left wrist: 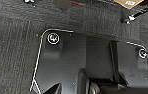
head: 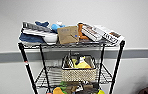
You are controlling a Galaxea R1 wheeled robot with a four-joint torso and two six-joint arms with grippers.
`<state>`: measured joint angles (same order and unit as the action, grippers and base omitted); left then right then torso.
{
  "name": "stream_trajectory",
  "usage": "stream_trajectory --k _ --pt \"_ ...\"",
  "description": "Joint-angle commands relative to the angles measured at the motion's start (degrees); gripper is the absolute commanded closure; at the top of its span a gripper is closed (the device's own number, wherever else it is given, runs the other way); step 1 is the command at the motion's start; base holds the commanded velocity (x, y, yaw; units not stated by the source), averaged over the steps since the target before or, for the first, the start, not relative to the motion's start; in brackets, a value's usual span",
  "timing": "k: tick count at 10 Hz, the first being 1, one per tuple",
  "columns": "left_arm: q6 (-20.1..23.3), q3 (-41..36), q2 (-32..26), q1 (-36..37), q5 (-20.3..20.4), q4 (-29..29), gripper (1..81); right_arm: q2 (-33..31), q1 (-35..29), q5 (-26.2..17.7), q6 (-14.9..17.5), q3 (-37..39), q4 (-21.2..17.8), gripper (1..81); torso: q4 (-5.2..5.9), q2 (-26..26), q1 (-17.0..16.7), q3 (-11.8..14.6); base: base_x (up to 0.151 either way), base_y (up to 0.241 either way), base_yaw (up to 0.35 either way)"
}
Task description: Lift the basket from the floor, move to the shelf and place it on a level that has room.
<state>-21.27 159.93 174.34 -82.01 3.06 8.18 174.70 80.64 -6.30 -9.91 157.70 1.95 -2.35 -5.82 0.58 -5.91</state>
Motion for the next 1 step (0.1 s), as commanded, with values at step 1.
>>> stream_trajectory --k 1 --pt "0.2 0.3 0.5 3.0 -2.7 0.5 1.0 0.1 -3.4 -2.8 0.0 0.2 0.4 1.0 0.00 0.0 0.0 0.0 0.000 0.000 0.000"
